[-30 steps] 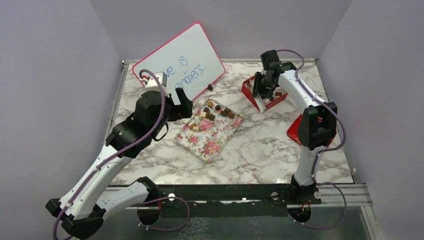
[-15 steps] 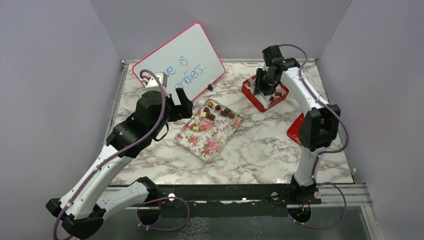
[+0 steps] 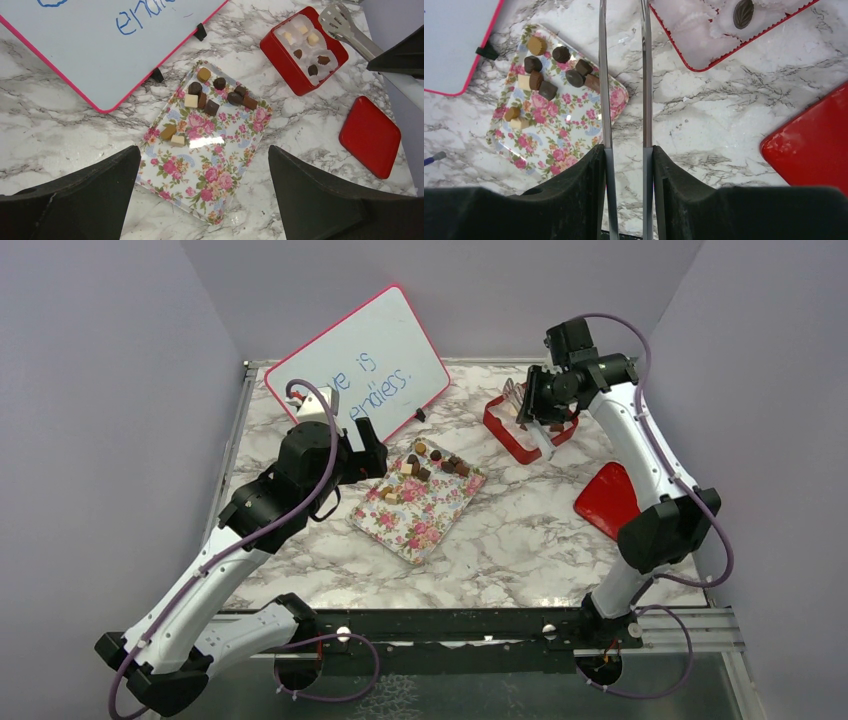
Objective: Pack the chocolate
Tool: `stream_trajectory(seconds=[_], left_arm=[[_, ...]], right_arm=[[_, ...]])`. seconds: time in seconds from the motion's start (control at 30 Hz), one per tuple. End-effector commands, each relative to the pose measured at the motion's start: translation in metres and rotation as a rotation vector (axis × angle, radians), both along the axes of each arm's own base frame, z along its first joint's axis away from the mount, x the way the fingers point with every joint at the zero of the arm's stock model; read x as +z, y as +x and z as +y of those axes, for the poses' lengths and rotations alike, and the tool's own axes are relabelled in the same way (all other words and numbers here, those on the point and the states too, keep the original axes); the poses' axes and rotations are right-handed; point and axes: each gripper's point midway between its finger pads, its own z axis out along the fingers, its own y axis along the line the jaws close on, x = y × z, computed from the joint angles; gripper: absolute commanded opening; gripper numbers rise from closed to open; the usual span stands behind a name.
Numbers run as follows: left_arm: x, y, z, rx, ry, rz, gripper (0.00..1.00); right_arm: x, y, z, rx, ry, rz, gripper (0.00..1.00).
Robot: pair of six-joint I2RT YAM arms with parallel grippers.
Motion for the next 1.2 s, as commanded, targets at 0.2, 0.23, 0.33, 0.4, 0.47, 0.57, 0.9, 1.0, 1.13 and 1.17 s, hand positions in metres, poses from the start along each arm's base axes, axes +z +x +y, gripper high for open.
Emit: stream_trajectory(seconds=[0.2, 0.23, 0.33, 0.4, 0.47, 0.57, 0.9, 1.0, 1.13, 1.17], left_arm=[[-0.001, 0.005, 0.005, 0.044, -0.003, -0.007, 0.99], [-0.002, 0.005, 0.006, 0.046, -0.002, -0.006, 0.99], [-0.002, 0.004, 0.007, 0.052, -0.003, -0.011, 0.99], [0.0, 0.004, 0.009, 0.057, 0.0, -0.019, 0.99], [0.002, 0.004, 0.012, 0.066, 0.001, -0.028, 0.99], [0.003, 0.003, 0.015, 0.077, -0.005, -0.038, 0.99], [0.003, 0.004, 0.012, 0.068, -0.012, -0.039, 0.99], [0.002, 0.005, 0.011, 0.063, -0.005, -0.039, 0.99], [0.003, 0.005, 0.011, 0.063, -0.008, -0.04, 0.99], [0.002, 0.005, 0.011, 0.064, -0.007, -0.039, 0.99]], right_arm=[[0.007, -0.061, 0.046, 0.15, -0.032, 0.029, 0.39], [0.005, -0.064, 0.048, 0.15, -0.061, 0.027, 0.39], [-0.002, -0.078, 0.064, 0.19, -0.095, 0.033, 0.39], [-0.009, -0.085, 0.073, 0.232, -0.113, 0.037, 0.39], [-0.018, -0.091, 0.08, 0.277, -0.145, 0.045, 0.4], [-0.038, -0.098, 0.079, 0.323, -0.201, 0.088, 0.41], [-0.078, -0.099, 0.073, 0.386, -0.267, 0.133, 0.44], [-0.086, -0.094, 0.075, 0.399, -0.287, 0.148, 0.44], [-0.093, -0.084, 0.077, 0.411, -0.321, 0.147, 0.45], [-0.096, -0.083, 0.077, 0.414, -0.327, 0.152, 0.45]])
